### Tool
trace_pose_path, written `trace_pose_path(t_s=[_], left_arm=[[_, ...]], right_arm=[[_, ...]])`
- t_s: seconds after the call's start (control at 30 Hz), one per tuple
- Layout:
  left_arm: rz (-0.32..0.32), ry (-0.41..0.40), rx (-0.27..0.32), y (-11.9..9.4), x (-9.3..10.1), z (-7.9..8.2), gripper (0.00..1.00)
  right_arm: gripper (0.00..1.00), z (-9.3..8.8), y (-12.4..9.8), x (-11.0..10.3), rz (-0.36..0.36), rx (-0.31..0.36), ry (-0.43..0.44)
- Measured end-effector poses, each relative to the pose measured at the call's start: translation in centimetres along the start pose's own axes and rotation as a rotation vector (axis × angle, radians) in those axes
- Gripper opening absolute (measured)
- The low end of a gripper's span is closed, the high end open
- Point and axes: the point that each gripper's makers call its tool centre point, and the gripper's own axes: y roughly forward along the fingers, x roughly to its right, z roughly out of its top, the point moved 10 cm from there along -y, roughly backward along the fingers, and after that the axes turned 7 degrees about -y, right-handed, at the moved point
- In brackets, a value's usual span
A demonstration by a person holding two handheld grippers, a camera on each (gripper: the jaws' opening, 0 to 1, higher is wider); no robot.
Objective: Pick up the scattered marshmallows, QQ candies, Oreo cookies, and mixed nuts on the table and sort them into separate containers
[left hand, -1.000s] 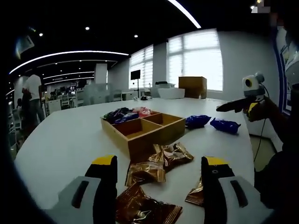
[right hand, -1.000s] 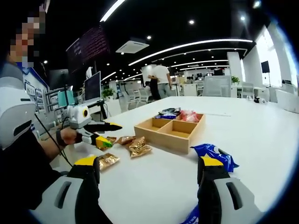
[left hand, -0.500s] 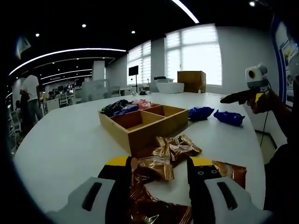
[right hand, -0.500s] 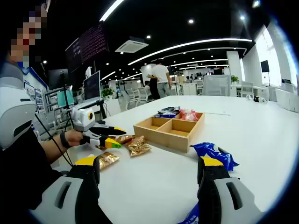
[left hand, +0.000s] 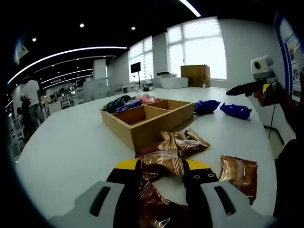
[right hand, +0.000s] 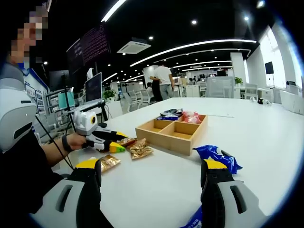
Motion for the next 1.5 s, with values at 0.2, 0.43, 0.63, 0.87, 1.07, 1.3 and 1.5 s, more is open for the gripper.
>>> trace_pose_path(t_s=[0.2,0.43,0.63,0.87,1.07,1.3,1.5], left_arm=[[0.003,-0.006,0.000,0.0,0.1,0.1,0.33],[0.010,-0.022,0.006,-0.2,0.0,0.2,0.25],[0.019,-0.025,0.015,-0.3,-0.2,0.2,0.24],[0.010,-0.040,0.032,-0.4,-0.3,0.1,0.24],[-0.009,-0.055,0.029,-0.3,-0.1,0.1,0.24],[-0.019,-0.065,0.031,-0.3,0.0,0.1,0.24],[-0.019,-0.071,0.033,-0.3,0.0,0.1,0.24]], right_arm=[[0.82,-0.1,0.0,0.0,0.003,0.001,0.000],[0.81,-0.4,0.1,-0.3,0.025,-0.030,-0.007],[0.82,-0.6,0.3,-0.3,0.023,-0.035,0.003],[0.73,0.1,0.0,-0.4,0.045,0.047,-0.009],[0.69,0.2,0.1,-0.5,0.057,0.029,0.014],[0.62,0.7,-0.4,0.3,0.010,0.080,0.018],[0.59,0.9,-0.6,0.4,0.002,0.081,0.040]])
